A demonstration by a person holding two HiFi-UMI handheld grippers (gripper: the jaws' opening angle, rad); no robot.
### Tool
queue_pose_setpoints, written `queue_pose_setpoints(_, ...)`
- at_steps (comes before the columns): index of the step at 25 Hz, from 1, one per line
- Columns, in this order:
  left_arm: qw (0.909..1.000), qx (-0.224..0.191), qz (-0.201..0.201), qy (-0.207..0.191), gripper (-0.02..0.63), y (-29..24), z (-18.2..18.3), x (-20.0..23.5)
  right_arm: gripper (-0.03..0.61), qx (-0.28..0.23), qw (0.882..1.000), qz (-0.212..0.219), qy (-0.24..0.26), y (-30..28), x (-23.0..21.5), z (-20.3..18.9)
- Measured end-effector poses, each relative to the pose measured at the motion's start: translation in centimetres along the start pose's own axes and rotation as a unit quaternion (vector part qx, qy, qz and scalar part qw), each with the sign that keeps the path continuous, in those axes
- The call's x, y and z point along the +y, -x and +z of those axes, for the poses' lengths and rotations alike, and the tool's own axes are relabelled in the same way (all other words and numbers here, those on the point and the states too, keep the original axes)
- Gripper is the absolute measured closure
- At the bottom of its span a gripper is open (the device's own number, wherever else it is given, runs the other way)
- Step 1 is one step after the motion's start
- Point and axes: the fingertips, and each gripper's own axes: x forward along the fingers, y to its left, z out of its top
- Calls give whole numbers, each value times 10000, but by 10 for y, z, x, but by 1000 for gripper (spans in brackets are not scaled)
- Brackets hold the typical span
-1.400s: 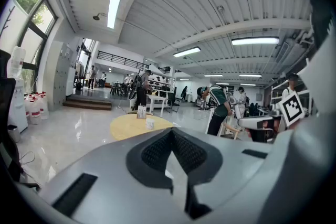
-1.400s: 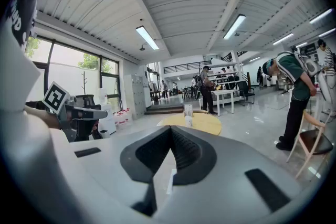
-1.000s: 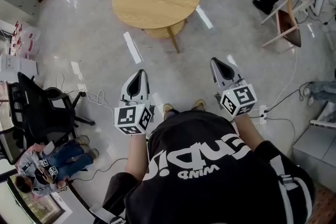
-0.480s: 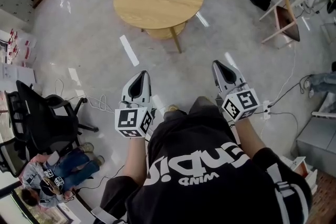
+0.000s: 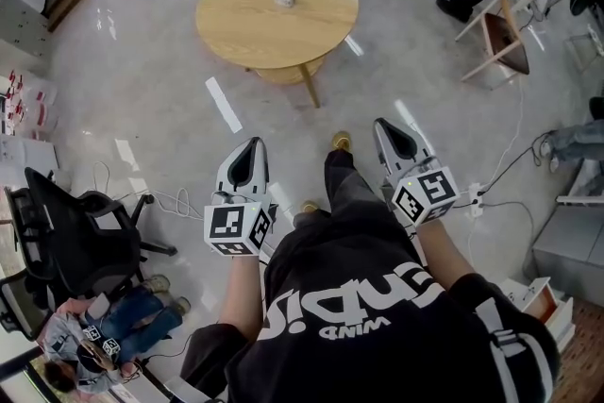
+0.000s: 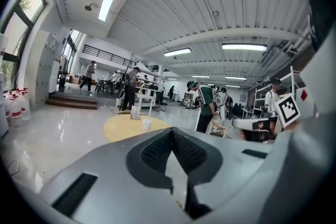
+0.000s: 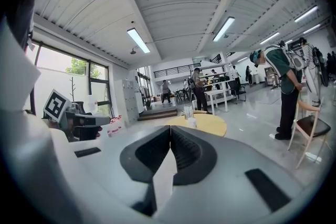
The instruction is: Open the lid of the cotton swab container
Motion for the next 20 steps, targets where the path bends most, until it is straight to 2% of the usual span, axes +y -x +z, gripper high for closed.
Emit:
queue_pose_setpoints(13, 9997, -149, 167, 75, 604, -45, 16, 30, 577, -55, 9999, 161, -14, -63, -18, 13)
queue_pose_setpoints(20, 9998, -156, 96, 106, 604, -80, 31, 41, 577, -35, 9999, 158, -5, -95, -37, 25)
